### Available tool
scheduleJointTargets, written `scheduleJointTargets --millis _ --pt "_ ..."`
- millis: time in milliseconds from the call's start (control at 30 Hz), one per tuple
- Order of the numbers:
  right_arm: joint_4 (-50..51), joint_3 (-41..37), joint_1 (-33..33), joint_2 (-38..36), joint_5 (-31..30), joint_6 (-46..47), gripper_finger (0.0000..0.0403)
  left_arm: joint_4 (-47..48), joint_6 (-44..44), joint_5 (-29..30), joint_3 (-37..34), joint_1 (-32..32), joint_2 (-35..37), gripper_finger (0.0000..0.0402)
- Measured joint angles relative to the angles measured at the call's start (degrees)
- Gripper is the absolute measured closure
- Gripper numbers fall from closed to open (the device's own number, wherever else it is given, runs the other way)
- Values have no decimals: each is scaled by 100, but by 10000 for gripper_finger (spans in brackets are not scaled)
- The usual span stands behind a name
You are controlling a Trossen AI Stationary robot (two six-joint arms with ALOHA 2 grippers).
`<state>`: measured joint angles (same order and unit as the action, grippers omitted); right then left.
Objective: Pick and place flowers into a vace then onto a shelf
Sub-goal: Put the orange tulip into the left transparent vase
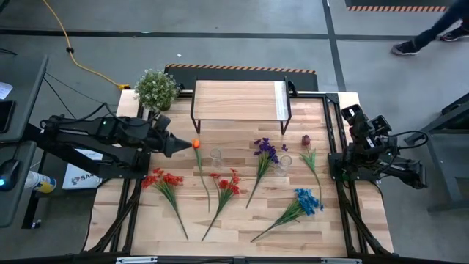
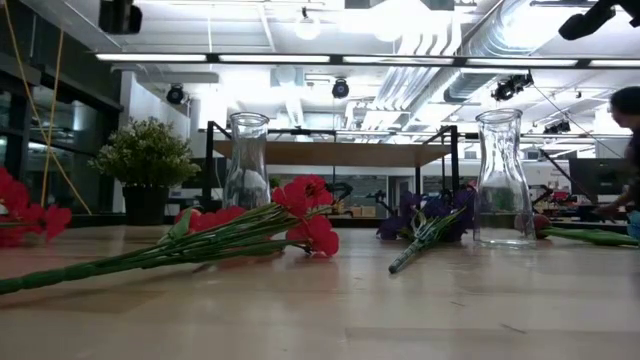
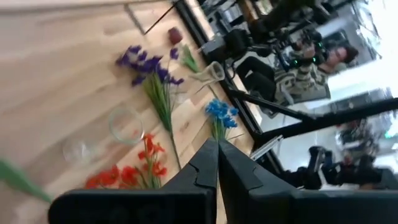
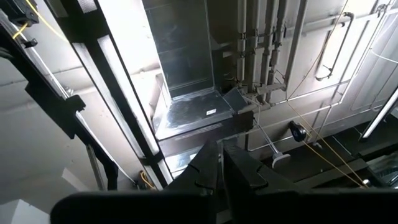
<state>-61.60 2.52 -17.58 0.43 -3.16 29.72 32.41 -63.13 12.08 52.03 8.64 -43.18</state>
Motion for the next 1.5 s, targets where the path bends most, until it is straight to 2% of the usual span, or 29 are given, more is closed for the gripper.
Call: scheduleJointTargets --millis 167,300,467,633,800,1100,1300,1500 --pt "2 0 2 0 11 123 391 -176 -165 -260 71 0 -106 353" --pt "2 0 2 0 11 128 391 158 -15 -253 681 2 -528 353" --pt "2 0 1 0 13 84 391 1879 -9 -56 2145 2 -1404 353" --pt "-4 0 2 0 13 81 391 4248 -314 205 3689 2 -2470 353" --pt "-96 0 2 0 13 74 391 5580 -489 253 4534 0 -3312 353" --pt "-297 0 0 0 29 72 391 5775 -765 177 4345 0 -3927 353" --pt "-299 0 0 0 52 71 391 5756 -793 -111 3994 0 -4155 353" --pt "-321 0 2 0 54 117 391 5703 -1074 -114 3738 0 -4282 353"
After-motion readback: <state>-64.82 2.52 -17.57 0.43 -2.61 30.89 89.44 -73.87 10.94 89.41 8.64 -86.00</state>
